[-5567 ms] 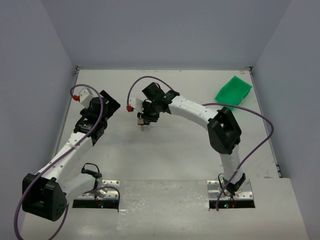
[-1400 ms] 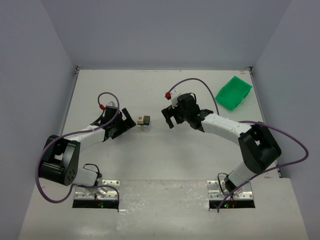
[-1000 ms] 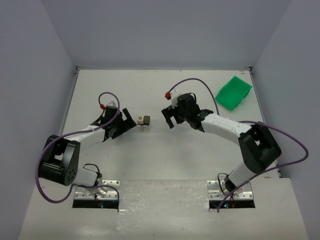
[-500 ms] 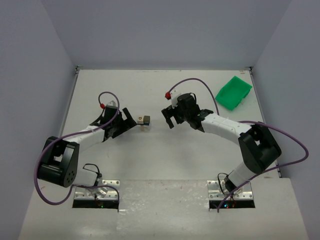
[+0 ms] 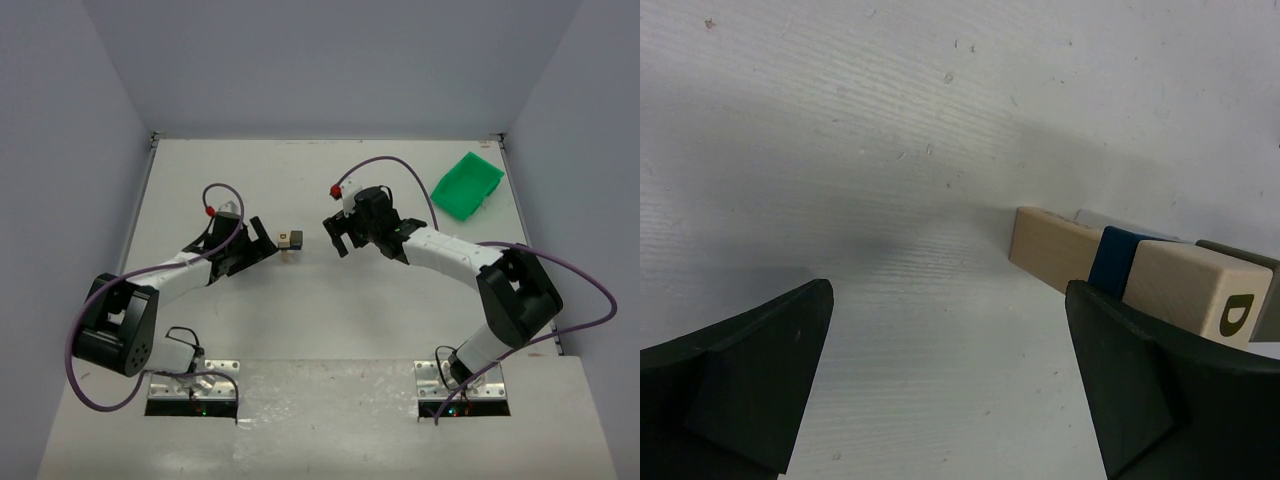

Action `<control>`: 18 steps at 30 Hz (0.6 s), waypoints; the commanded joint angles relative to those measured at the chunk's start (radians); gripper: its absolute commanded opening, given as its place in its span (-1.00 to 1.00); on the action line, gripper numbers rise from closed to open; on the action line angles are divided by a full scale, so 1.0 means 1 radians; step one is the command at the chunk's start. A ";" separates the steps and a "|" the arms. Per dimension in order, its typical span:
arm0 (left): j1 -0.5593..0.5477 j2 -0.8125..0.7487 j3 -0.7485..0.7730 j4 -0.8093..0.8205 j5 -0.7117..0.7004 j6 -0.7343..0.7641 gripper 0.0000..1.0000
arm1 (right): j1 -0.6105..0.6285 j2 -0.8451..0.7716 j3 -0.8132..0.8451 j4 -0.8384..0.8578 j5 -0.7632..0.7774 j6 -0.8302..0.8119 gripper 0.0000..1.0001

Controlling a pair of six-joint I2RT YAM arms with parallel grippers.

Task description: Build the wood block tower

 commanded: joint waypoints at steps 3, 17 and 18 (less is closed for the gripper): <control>-0.015 -0.054 0.026 0.031 -0.038 0.012 1.00 | -0.001 -0.005 0.010 0.022 0.003 -0.012 0.97; -0.016 -0.097 0.029 -0.027 -0.117 -0.019 1.00 | 0.000 -0.001 0.036 0.022 -0.007 0.000 0.97; -0.016 -0.097 0.033 -0.032 -0.130 -0.024 1.00 | -0.001 0.003 0.042 0.025 -0.008 0.003 0.97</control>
